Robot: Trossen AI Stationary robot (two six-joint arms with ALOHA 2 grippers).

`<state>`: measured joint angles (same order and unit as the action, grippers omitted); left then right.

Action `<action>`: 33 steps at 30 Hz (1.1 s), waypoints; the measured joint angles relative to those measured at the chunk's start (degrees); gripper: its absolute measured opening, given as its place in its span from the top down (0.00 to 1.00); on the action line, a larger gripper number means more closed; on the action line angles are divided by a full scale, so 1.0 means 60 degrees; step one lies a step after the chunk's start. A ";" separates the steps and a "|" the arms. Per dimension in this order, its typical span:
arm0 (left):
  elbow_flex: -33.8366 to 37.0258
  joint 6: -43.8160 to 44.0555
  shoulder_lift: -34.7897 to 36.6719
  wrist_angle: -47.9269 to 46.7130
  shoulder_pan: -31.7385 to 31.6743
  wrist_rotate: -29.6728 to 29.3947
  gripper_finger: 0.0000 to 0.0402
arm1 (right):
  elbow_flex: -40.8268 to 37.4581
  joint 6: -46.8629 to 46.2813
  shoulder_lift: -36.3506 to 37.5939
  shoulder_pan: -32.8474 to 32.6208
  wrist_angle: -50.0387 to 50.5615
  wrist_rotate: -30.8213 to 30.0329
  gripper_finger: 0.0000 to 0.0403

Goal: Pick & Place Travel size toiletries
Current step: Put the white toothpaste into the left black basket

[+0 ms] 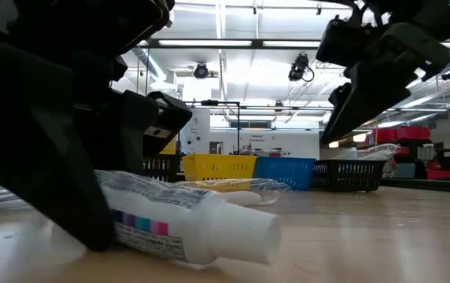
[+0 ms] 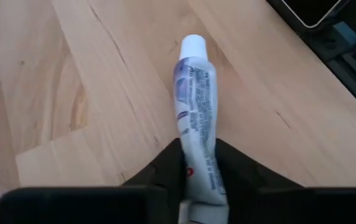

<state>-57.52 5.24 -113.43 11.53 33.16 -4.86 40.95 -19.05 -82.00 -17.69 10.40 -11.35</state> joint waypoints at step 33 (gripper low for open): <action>-0.1511 -0.0501 0.2124 -0.5572 -0.1976 -0.2466 0.89 | 0.0000 -0.2284 -0.0010 -0.2081 0.0081 -0.0960 0.49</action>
<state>-66.58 2.24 -100.68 -21.90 21.30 -19.65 40.95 -32.75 -82.06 -30.17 10.88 -17.11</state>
